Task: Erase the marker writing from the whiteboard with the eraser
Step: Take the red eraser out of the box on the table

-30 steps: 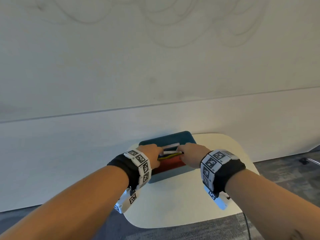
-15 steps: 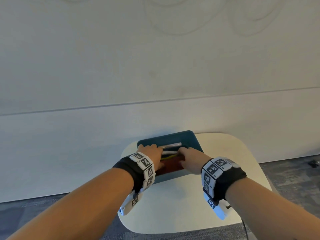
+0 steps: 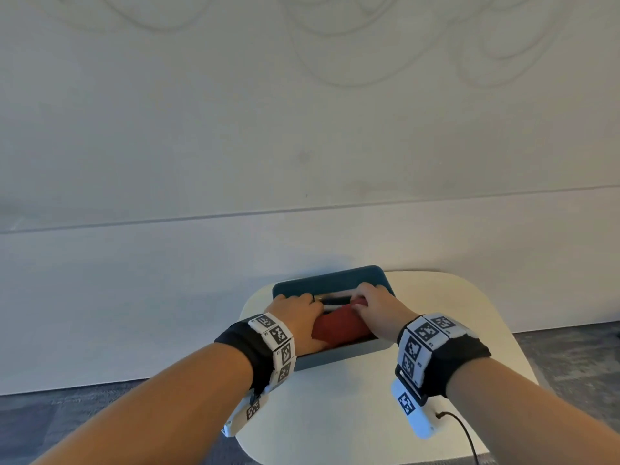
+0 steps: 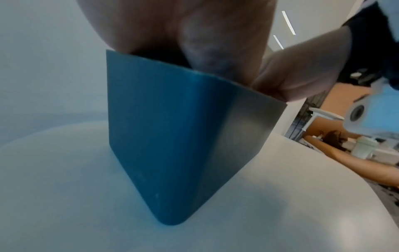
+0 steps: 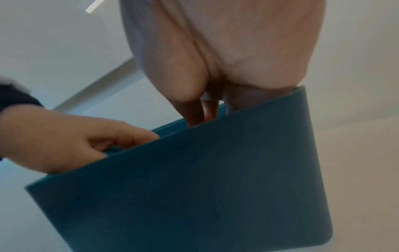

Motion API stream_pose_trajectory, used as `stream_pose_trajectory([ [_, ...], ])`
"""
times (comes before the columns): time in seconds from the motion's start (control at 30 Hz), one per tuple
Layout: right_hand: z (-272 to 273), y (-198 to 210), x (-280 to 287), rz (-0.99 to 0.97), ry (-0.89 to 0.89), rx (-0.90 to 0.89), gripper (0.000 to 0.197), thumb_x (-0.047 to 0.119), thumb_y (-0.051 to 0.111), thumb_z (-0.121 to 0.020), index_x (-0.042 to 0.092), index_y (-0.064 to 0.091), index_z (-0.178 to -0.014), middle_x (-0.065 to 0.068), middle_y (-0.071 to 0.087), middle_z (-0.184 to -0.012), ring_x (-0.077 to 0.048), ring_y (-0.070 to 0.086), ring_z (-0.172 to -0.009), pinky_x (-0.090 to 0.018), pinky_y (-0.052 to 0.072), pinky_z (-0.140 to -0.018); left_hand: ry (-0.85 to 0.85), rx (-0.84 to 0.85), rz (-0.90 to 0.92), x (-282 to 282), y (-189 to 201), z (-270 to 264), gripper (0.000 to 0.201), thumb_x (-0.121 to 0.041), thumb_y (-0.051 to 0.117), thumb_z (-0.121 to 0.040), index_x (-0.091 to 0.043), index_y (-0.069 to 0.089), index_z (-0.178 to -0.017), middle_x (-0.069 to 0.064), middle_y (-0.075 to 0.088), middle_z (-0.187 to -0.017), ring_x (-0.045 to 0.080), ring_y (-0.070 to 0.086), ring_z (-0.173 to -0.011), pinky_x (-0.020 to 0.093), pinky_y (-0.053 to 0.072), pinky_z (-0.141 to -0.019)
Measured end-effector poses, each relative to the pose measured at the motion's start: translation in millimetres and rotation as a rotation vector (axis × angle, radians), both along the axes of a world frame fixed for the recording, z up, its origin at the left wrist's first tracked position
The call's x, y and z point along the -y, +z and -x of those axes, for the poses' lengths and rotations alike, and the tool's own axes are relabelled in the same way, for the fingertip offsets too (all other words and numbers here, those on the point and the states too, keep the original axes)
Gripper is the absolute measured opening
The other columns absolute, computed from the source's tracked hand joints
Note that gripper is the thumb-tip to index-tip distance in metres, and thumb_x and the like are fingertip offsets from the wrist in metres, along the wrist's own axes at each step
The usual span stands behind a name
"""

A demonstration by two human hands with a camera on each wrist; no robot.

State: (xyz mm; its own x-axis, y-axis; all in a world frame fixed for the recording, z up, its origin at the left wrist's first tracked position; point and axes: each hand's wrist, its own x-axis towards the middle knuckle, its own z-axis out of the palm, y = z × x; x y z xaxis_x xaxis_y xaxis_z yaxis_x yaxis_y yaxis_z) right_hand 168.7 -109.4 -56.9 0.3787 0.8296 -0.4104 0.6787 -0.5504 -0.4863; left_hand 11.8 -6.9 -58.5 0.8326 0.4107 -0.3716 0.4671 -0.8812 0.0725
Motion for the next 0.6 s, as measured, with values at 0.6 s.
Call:
stream_pose_trajectory([
  [0.6,19,48,13,-0.106,0.315,0.347,0.067,0.057,0.068,-0.07,0.023,0.046,-0.124,0.001,0.039,-0.123,-0.021,0.043,-0.113,-0.04,0.043,-0.094,0.006,0.069,-0.036,0,53,17,0.068,-0.037,0.068,-0.071,-0.028,0.038,-0.131,0.0,0.045,-0.121,0.023,0.048,-0.107,0.036,0.04,-0.088],
])
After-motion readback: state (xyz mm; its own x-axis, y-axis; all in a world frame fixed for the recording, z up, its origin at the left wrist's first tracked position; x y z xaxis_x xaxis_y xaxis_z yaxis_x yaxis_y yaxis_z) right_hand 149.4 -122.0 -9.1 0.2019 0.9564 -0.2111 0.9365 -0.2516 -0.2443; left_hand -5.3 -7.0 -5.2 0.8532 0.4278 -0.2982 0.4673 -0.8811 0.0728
